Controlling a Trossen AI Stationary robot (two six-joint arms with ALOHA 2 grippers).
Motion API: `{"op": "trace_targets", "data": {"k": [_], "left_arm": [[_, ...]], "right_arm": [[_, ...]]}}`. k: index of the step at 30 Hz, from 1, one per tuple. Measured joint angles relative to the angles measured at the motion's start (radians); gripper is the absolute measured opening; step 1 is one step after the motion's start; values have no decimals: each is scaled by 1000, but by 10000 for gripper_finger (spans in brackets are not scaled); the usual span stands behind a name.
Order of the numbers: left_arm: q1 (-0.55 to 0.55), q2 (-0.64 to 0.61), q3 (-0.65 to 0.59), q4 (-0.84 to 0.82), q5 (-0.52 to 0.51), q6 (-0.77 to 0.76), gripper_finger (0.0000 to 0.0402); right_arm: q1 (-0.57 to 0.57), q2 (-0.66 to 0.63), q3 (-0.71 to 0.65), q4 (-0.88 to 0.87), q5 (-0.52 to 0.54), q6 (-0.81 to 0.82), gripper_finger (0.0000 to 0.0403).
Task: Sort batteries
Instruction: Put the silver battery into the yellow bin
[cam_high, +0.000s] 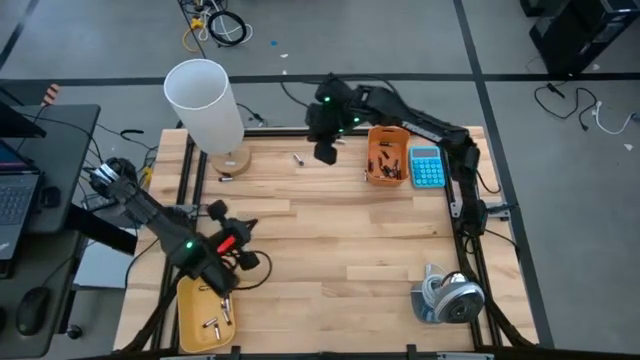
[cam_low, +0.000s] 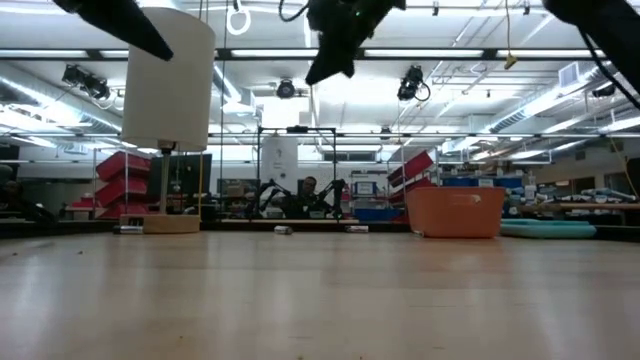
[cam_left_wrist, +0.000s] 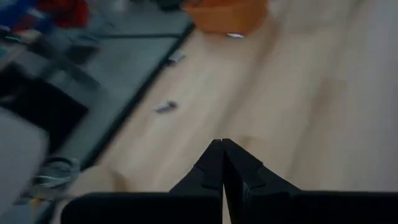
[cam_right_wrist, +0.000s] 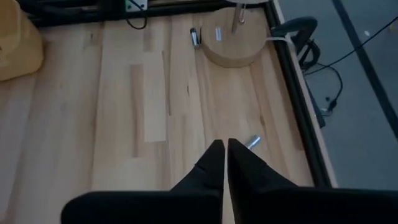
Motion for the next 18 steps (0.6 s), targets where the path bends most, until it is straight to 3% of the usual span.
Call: {"op": "trace_targets", "data": {"k": [6, 10, 18], "left_arm": [[198, -7, 0, 369, 386, 475, 1], [368, -7, 1, 301, 655, 567, 1], [686, -8, -10, 27, 756, 573, 0]], "right_arm": [[0, -70, 0, -49, 0, -23, 8], [1, -78, -1, -81, -7, -28, 1], [8, -83, -50, -144, -12, -25, 3]]}}
